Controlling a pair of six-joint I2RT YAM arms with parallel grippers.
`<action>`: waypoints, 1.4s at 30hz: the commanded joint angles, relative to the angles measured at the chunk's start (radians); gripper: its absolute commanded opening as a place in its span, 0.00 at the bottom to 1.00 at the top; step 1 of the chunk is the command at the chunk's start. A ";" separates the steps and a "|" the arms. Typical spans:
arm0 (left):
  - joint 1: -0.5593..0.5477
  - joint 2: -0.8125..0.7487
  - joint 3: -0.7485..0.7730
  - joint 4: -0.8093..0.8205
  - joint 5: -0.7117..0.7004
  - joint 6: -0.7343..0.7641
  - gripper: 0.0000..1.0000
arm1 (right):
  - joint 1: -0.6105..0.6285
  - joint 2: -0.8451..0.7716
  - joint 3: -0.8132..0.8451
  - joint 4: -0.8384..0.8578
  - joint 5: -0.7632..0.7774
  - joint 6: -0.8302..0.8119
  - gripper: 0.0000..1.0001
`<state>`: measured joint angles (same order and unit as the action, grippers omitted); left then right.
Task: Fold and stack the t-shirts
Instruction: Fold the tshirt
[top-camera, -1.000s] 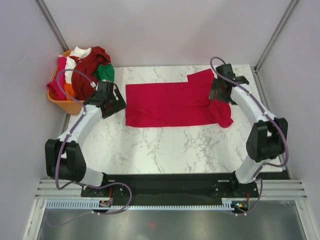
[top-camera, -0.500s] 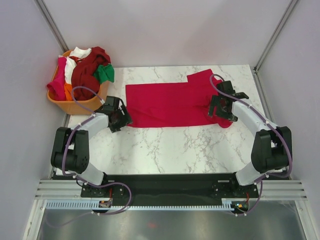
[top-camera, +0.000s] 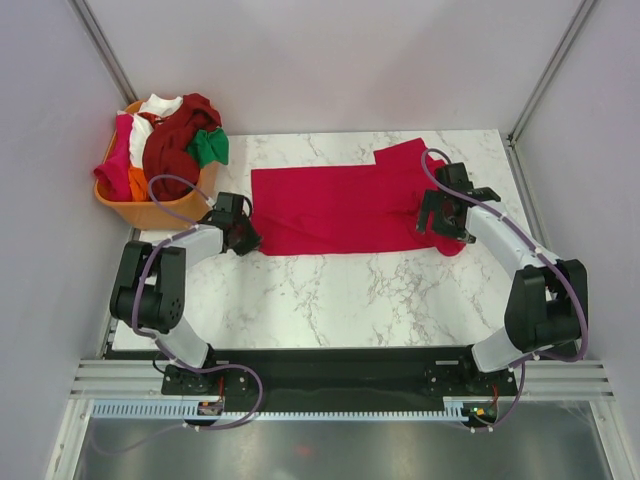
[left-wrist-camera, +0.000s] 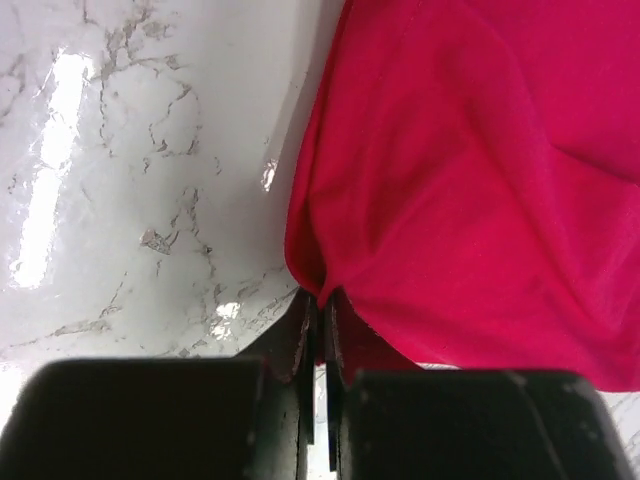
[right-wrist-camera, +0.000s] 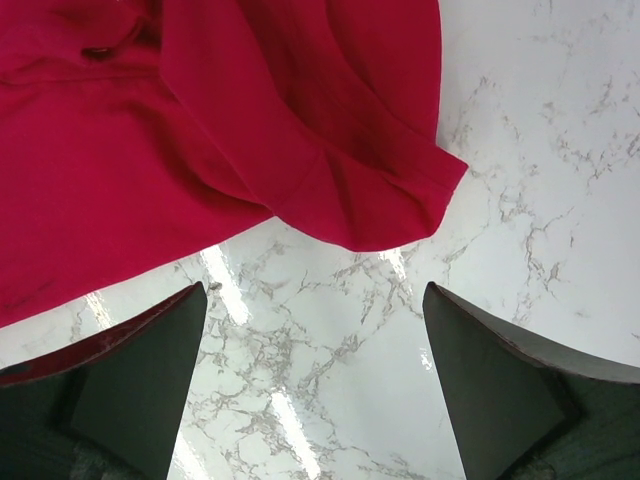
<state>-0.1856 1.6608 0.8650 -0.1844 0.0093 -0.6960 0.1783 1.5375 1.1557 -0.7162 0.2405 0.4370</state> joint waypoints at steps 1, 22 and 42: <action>-0.003 0.022 -0.012 -0.004 -0.002 -0.016 0.02 | 0.000 -0.020 -0.016 0.024 -0.007 -0.003 0.98; 0.123 -0.357 -0.210 -0.176 -0.101 -0.045 0.02 | 0.185 -0.080 -0.209 0.124 -0.032 0.040 0.87; 0.121 -0.340 -0.284 -0.102 -0.137 -0.057 0.02 | 0.202 0.211 0.111 0.043 0.192 -0.023 0.11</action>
<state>-0.0631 1.3205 0.5922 -0.3199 -0.0917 -0.7174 0.3805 1.7676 1.1854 -0.6445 0.3656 0.4202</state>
